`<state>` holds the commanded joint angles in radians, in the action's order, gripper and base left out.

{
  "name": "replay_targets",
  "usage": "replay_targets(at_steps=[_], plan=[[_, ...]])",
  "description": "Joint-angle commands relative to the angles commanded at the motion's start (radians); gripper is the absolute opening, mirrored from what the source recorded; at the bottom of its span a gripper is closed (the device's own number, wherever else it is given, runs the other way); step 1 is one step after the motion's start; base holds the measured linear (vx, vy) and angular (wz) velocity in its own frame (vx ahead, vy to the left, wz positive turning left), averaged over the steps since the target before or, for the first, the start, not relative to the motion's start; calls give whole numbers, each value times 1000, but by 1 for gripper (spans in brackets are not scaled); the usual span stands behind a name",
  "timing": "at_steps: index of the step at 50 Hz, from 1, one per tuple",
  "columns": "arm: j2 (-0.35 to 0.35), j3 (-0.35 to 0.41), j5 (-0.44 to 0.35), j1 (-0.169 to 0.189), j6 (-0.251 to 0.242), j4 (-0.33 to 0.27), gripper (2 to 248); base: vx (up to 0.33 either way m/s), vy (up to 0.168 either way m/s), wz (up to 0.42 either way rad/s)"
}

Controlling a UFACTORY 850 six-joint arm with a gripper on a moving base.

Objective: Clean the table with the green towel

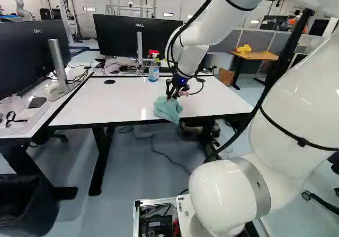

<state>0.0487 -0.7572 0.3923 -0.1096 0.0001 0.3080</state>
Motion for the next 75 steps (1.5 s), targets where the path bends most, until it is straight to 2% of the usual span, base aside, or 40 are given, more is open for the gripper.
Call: replay_targets(at_steps=[13, 60, 75], plan=[[-41, -44, 0, -47, 0, 0, 35, 0, 0, 0], [-119, -126, 0, -222, 0, 0, 35, 0, 0, 0], [-145, -154, 0, -268, 0, 0, 35, 0, 0, 0]])
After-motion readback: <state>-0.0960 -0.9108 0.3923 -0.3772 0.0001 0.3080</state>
